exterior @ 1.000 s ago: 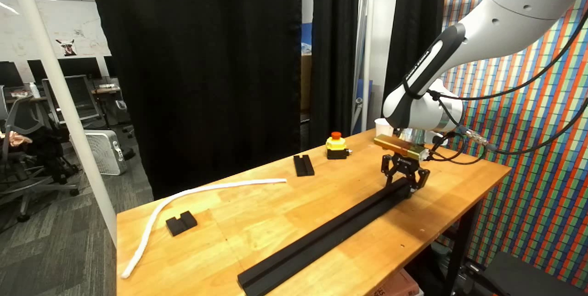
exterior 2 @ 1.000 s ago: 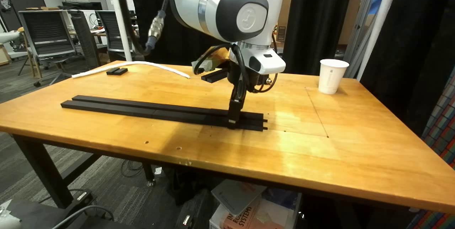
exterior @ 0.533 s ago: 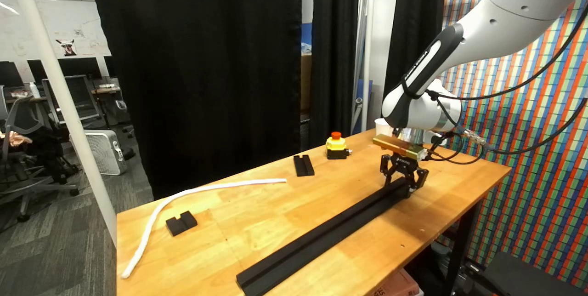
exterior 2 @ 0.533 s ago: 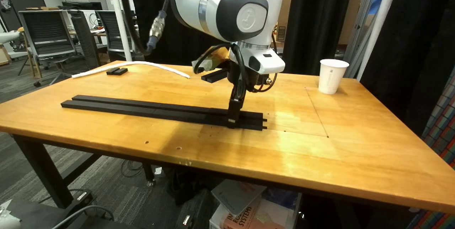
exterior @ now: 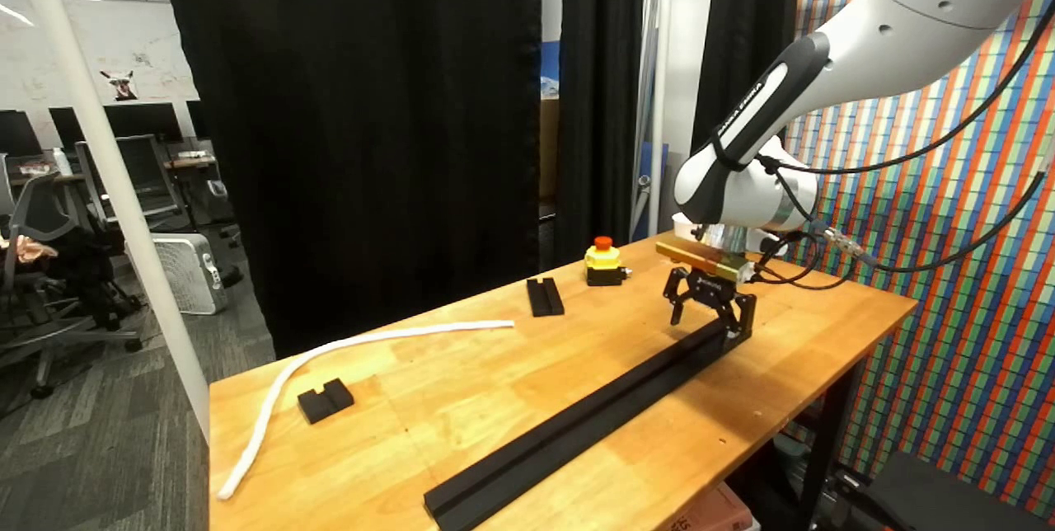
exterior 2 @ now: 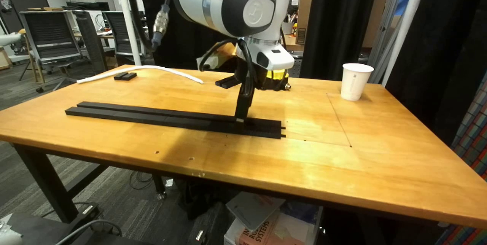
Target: Arrange the black objects together on the table
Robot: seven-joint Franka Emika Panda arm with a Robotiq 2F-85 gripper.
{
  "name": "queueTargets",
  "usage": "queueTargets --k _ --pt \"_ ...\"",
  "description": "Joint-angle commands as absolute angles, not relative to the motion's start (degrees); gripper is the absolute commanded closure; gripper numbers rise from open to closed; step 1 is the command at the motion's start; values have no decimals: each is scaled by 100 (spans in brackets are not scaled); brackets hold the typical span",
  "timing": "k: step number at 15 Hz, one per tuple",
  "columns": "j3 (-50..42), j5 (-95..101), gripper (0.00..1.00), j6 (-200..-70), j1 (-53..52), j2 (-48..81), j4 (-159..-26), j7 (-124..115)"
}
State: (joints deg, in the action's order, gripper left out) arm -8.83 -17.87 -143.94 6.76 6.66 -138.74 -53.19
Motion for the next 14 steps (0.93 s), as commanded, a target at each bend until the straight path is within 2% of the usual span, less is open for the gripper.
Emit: queueTargets --k 1,8,14 --pt "-783 -1000 0 -14107 416 -502 -14342 -5691" --pt "-235 -163 0 -13447 513 -2603 -15139 -4645" --pt "-216 -222 0 -12151 496 -4495 -15725 -2870"
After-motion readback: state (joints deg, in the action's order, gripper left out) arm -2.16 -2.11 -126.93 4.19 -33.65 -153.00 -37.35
